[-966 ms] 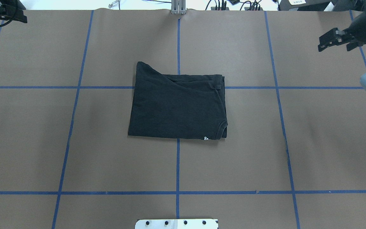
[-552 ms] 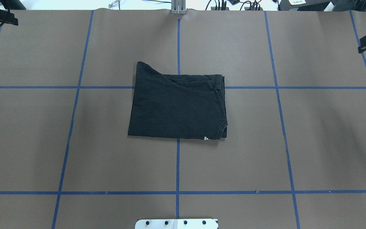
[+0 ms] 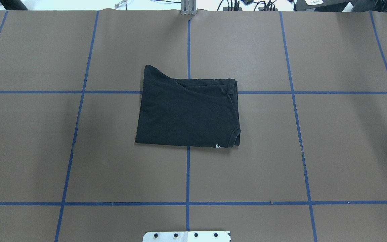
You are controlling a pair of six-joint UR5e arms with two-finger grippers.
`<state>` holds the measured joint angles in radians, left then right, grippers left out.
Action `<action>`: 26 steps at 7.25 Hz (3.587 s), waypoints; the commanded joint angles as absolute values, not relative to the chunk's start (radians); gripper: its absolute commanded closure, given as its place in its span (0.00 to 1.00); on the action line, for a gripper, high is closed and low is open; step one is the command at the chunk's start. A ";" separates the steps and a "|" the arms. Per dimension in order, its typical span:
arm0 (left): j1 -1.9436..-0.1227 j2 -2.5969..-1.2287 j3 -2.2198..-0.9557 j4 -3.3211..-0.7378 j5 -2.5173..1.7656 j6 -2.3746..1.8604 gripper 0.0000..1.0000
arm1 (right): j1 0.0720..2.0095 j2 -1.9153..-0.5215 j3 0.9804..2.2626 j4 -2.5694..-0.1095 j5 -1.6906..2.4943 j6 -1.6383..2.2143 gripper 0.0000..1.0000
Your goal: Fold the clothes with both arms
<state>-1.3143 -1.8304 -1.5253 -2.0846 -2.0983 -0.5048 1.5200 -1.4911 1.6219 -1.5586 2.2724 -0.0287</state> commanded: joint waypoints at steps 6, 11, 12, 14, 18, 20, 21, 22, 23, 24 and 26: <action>-1.552 -1.721 -1.517 -1.650 -2.176 0.207 0.01 | 1.565 -1.624 1.585 -1.557 2.388 -0.078 0.00; -1.548 -1.485 -1.706 -1.580 -2.342 0.195 0.01 | 1.565 -1.624 1.586 -1.566 2.410 -0.075 0.00; -1.548 -1.496 -1.706 -1.577 -2.342 0.193 0.01 | 1.565 -1.624 1.588 -1.566 2.410 -0.075 0.00; -1.546 -1.505 -1.701 -1.531 -2.344 0.195 0.01 | 1.565 -1.626 1.585 -1.568 2.410 -0.075 0.00; -1.545 -1.542 -1.695 -1.508 -2.341 0.195 0.01 | 1.565 -1.629 1.586 -1.566 2.382 -0.057 0.00; -1.545 -1.540 -1.695 -1.508 -2.336 0.193 0.01 | 1.566 -1.628 1.624 -1.566 2.358 -0.051 0.00; -1.545 -1.539 -1.695 -1.508 -2.336 0.193 0.01 | 1.565 -1.631 1.728 -1.590 2.283 0.066 0.00; -1.545 -1.536 -1.692 -1.508 -2.336 0.193 0.01 | 1.565 -1.656 1.783 -1.612 2.292 0.108 0.00; -1.545 -1.540 -1.683 -1.508 -2.336 0.193 0.01 | 1.565 -1.673 1.808 -1.614 2.333 0.112 0.00; -1.545 -1.540 -1.683 -1.508 -2.336 0.193 0.01 | 1.563 -1.680 1.822 -1.618 2.339 0.120 0.00; -1.545 -1.560 -1.693 -1.512 -2.332 0.193 0.01 | 1.565 -1.680 1.836 -1.620 2.350 0.121 0.00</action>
